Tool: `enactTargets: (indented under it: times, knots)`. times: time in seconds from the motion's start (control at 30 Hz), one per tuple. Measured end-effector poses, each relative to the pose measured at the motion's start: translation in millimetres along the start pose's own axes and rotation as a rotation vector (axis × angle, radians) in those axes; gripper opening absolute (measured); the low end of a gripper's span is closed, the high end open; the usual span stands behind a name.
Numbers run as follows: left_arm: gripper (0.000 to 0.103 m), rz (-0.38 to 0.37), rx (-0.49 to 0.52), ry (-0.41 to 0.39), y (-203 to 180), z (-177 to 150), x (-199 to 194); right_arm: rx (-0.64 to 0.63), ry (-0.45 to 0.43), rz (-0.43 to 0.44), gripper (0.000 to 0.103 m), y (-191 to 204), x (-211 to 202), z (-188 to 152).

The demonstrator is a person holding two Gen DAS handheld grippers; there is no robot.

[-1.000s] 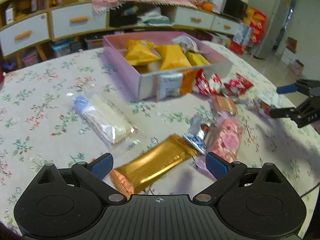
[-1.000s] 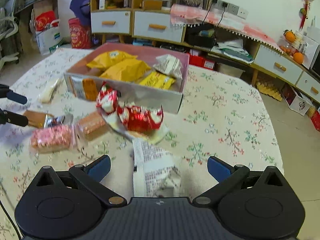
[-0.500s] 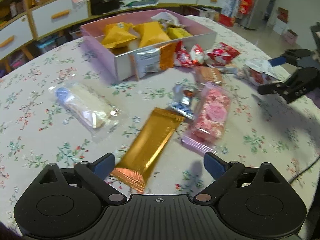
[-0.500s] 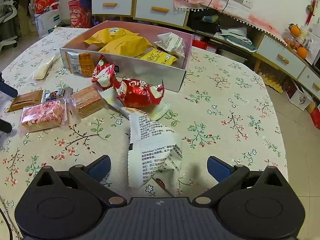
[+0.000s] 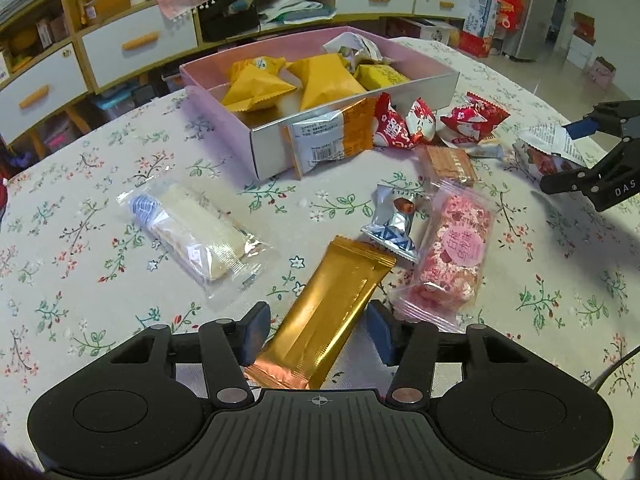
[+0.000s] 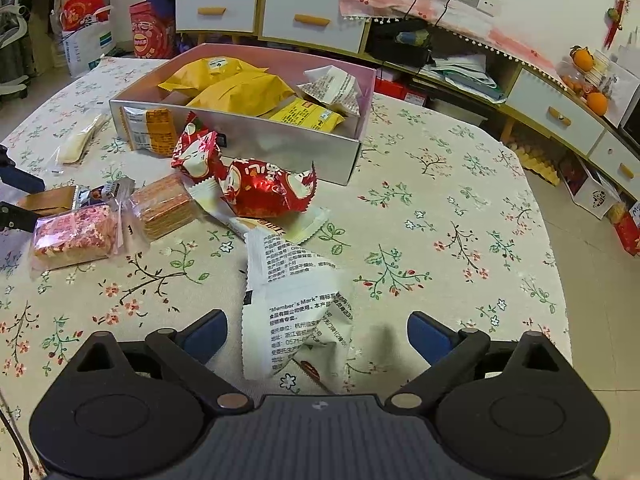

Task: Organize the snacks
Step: 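Grasp the gold bar pack with the left tool while the right tool grasps the white printed bag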

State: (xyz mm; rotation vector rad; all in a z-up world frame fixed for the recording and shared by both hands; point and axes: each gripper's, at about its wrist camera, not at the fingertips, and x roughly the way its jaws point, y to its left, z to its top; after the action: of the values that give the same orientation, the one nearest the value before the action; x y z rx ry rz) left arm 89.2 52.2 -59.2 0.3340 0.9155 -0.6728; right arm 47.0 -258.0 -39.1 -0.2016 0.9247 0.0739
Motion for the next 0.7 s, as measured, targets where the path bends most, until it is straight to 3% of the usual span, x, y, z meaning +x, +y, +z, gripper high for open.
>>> enactTargets:
  times: [0.6,0.7]
  knots:
    - [0.033,0.049,-0.008,0.056,-17,13,3,-0.048,0.002,-0.018,0.052,7,0,6]
    - [0.029,0.052,-0.029,0.059,-19,14,3,-0.052,0.002,-0.022,0.044,7,1,8]
